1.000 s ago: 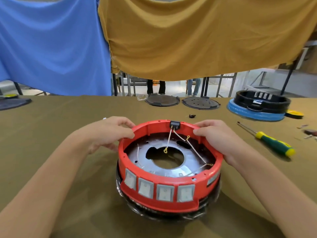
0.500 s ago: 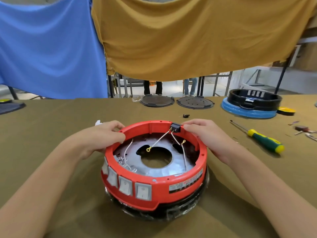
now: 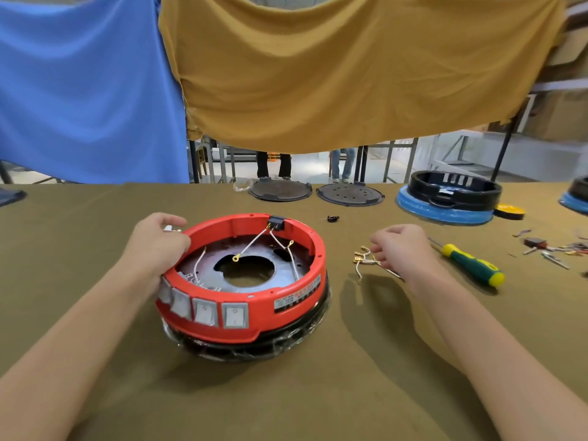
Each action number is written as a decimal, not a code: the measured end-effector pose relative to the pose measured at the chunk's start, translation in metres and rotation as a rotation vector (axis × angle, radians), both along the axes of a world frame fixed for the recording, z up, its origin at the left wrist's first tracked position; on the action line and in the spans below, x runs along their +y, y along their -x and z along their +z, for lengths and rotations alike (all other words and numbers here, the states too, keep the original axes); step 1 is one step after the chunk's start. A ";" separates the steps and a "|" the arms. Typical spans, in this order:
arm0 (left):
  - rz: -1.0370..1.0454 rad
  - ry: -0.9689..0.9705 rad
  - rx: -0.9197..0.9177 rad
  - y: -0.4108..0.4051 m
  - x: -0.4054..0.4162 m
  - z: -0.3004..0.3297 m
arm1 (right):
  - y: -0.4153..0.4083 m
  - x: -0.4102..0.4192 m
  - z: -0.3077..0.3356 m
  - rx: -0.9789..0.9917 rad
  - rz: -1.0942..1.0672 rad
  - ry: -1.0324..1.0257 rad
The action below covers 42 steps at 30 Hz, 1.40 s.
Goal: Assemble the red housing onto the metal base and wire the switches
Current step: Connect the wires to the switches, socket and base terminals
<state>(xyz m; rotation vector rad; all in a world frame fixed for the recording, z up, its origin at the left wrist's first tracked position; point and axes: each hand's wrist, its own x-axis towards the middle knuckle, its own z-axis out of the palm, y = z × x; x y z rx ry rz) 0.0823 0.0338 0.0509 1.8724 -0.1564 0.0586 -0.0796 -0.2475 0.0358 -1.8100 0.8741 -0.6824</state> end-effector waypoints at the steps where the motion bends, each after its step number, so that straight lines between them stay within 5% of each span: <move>1: -0.005 0.000 0.005 0.001 -0.002 -0.001 | -0.001 0.000 -0.002 0.058 -0.001 0.063; 9: -0.055 -0.041 0.003 0.003 -0.007 -0.004 | -0.005 0.013 -0.013 0.534 0.085 0.431; 14: -0.087 -0.083 -0.024 0.005 -0.008 -0.003 | -0.009 0.018 -0.014 0.639 0.185 0.518; 20: -0.099 -0.106 -0.031 0.005 -0.007 -0.003 | -0.001 0.019 -0.005 0.342 0.295 0.220; 29: -0.122 -0.144 -0.033 0.004 -0.005 -0.002 | 0.001 0.017 -0.003 -0.060 0.151 0.075; 34: -0.128 -0.162 -0.041 0.003 -0.004 -0.002 | 0.004 0.002 -0.003 0.152 0.024 0.344; 38: -0.126 -0.173 -0.035 0.003 -0.004 0.000 | 0.012 -0.017 0.002 0.012 -0.199 0.310; 42: -0.131 -0.167 -0.032 0.004 -0.005 0.001 | 0.012 -0.020 -0.004 0.294 -0.120 0.387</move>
